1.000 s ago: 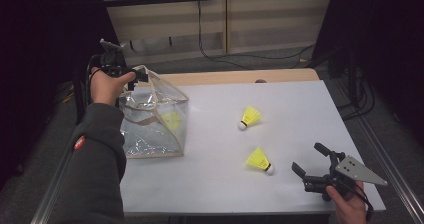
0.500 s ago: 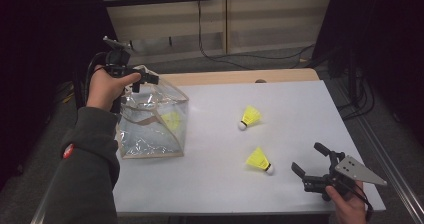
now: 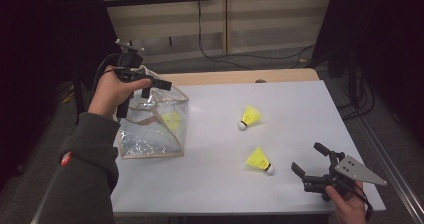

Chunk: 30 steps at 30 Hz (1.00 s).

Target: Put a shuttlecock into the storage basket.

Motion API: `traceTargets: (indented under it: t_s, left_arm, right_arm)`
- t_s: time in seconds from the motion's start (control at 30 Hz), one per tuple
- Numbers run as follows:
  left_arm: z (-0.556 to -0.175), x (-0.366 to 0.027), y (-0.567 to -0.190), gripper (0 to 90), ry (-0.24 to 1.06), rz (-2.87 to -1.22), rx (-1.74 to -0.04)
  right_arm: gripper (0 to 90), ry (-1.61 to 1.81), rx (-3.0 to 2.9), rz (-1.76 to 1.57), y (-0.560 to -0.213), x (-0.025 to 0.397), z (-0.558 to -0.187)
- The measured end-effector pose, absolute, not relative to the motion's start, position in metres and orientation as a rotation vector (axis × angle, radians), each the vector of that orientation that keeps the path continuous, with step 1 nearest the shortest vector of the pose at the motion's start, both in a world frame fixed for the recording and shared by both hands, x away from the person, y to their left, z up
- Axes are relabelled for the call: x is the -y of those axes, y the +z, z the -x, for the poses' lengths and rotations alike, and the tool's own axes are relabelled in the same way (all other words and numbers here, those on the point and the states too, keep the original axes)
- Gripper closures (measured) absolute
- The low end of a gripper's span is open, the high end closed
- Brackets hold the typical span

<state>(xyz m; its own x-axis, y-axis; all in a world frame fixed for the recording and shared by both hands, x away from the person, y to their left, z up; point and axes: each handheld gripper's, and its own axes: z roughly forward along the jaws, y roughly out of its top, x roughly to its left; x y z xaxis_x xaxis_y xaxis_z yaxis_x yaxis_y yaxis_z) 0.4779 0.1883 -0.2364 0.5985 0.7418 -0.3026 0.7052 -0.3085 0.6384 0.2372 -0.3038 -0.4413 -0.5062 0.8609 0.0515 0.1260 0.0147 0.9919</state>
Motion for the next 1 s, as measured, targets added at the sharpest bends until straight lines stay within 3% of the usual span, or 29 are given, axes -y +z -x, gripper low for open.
traceTargets:
  t_s: [1.0]
  left_arm:
    - [-0.453, -0.140, -0.239, 18.8, -0.035, -2.158, -0.961]
  right_arm:
    - [0.5, 1.540, -1.687, -1.012, -0.441, 0.304, -0.237]
